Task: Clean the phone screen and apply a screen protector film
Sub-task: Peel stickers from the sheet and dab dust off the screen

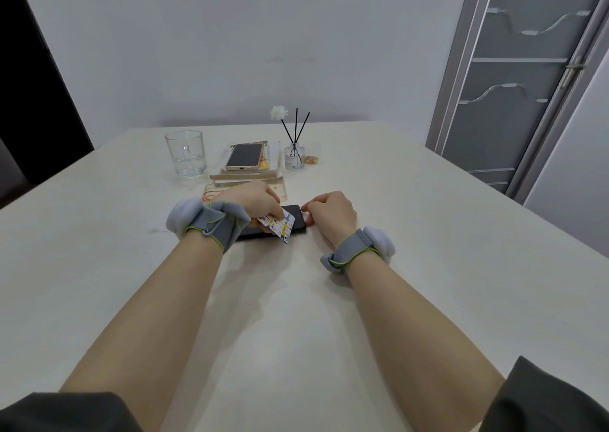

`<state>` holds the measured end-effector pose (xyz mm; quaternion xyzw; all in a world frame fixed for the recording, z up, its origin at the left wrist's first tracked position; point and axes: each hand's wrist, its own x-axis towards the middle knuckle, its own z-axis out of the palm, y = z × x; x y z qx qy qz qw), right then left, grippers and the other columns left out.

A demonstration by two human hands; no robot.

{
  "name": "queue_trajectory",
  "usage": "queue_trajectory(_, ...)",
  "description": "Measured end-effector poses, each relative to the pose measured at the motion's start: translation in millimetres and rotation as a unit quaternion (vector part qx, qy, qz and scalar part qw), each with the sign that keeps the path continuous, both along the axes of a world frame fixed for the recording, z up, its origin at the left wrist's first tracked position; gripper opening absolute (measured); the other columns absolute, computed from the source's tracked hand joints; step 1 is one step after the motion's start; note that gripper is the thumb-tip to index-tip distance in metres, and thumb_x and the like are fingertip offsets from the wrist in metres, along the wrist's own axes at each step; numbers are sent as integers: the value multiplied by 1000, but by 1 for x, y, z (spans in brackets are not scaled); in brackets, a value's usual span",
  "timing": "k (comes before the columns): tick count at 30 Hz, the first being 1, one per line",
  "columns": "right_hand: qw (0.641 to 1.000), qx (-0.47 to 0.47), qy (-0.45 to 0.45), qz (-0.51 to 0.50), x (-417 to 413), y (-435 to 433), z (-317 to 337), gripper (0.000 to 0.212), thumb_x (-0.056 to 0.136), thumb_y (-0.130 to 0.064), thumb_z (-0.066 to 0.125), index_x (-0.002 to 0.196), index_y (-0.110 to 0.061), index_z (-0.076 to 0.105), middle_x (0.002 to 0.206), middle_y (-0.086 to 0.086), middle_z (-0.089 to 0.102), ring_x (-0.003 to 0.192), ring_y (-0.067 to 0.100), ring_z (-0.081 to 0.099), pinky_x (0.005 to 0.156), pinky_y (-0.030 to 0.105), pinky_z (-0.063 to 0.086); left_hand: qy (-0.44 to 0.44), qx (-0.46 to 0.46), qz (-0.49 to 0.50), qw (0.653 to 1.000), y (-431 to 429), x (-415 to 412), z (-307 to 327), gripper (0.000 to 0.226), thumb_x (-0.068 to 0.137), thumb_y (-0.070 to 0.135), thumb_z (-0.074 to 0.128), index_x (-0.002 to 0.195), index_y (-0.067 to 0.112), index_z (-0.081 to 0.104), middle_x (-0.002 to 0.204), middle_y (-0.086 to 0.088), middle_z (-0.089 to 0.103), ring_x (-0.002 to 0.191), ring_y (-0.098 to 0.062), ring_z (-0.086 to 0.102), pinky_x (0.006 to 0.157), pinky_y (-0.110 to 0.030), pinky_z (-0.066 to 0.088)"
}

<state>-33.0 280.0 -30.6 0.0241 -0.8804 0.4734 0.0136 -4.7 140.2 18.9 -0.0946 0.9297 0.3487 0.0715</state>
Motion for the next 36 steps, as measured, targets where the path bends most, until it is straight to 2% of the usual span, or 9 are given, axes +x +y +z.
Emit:
queue_trajectory(4, 1000, 2, 1, 1, 0, 0, 0, 27, 81, -13, 52, 91, -16, 77, 73, 3, 70, 100, 23, 63, 104, 40, 39, -12, 20, -8, 1000, 9, 1, -1, 24, 88, 9, 63, 109, 13, 52, 82, -13, 64, 35, -9, 58, 32, -13, 43)
queue_trajectory(7, 1000, 1, 2, -1, 0, 0, 0, 27, 81, -13, 53, 91, -16, 77, 72, 3, 69, 101, 23, 62, 104, 40, 39, -4, 15, -9, 1000, 8, 0, -1, 22, 88, 9, 62, 108, 12, 53, 85, -14, 65, 30, -5, 56, 33, -12, 44)
queue_trajectory(11, 1000, -3, -1, 1, 0, 0, 0, 28, 81, -12, 52, 93, -17, 77, 73, 2, 69, 102, 21, 62, 104, 40, 38, 4, -11, -5, 1000, 1, 0, 1, 5, 87, 6, 58, 92, 7, 56, 40, 2, 61, 27, -5, 53, 29, -10, 37)
queue_trajectory(12, 1000, -3, -2, 1, 0, 0, 0, 28, 81, -12, 52, 93, -17, 77, 73, 2, 70, 102, 21, 62, 104, 40, 39, 3, -11, -3, 1000, 2, 1, 1, 4, 87, 6, 59, 89, 8, 56, 38, 3, 60, 27, -5, 53, 29, -10, 38)
queue_trajectory(16, 1000, 1, 1, -1, 0, 0, 0, 29, 80, -12, 52, 93, -17, 77, 80, 6, 74, 103, 23, 62, 104, 40, 40, 4, -11, -14, 1000, 9, -1, -3, 12, 86, 6, 60, 78, 10, 53, 62, -6, 62, 28, -6, 54, 32, -12, 42)
queue_trajectory(19, 1000, 1, 1, 0, 0, 0, 0, 29, 80, -11, 52, 93, -18, 77, 75, 4, 71, 102, 22, 62, 103, 40, 40, 4, -19, -13, 1000, 9, -2, -2, 5, 86, 8, 60, 87, 9, 55, 64, -6, 62, 30, -6, 55, 37, -14, 44)
queue_trajectory(24, 1000, 6, 2, 2, 0, 0, 0, 29, 81, -11, 51, 93, -18, 77, 70, 2, 68, 101, 22, 62, 103, 40, 41, 0, -38, -16, 999, 9, -1, 0, 12, 87, 10, 60, 97, 6, 57, 81, -16, 66, 62, -24, 59, 55, -22, 46)
queue_trajectory(30, 1000, 4, 1, 1, 1, 1, 0, 30, 80, -10, 51, 93, -18, 77, 72, 2, 69, 102, 22, 61, 104, 40, 40, 12, -51, -14, 999, 9, 0, 0, 10, 86, 8, 60, 92, 5, 53, 84, -18, 61, 73, -25, 53, 70, -31, 44)
queue_trajectory(36, 1000, 6, 1, 1, 0, 1, 0, 30, 80, -11, 51, 93, -17, 77, 71, 3, 69, 102, 22, 62, 103, 40, 41, 30, -54, -24, 998, 17, 0, -4, 11, 84, 7, 59, 89, 5, 50, 80, -17, 55, 71, -24, 47, 67, -30, 40)
